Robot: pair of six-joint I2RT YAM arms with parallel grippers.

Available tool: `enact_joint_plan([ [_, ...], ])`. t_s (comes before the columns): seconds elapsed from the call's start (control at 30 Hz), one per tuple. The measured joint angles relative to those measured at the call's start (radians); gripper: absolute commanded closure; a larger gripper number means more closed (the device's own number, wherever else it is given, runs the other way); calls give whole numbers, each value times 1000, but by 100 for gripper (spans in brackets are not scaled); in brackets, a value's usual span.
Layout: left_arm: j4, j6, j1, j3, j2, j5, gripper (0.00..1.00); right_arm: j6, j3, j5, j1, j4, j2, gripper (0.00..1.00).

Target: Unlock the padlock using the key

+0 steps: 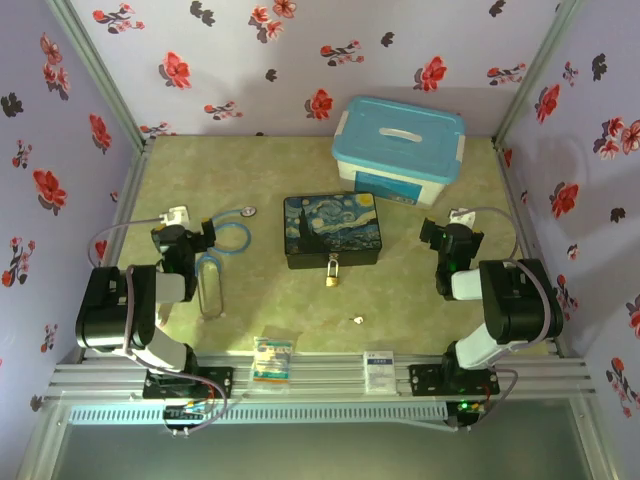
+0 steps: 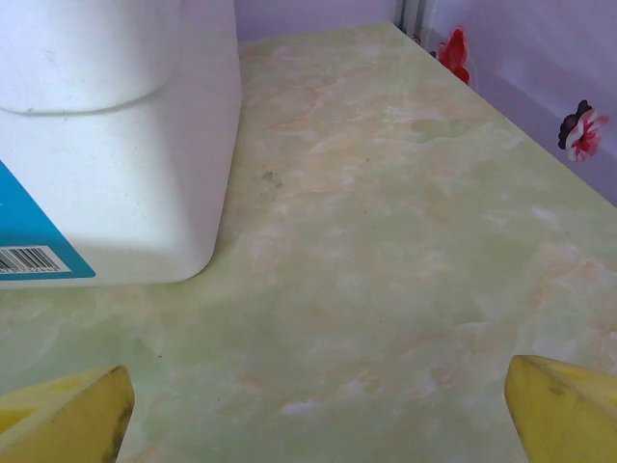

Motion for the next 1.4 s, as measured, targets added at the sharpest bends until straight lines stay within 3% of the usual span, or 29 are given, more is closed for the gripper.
enact_joint_plan([
  [1.2, 0, 0, 0, 0, 0, 6, 0, 0, 0, -11, -7, 0, 0, 1],
  [1.4, -71, 0, 0, 0, -110, 4, 0, 0, 1, -11, -6, -82, -109, 1],
])
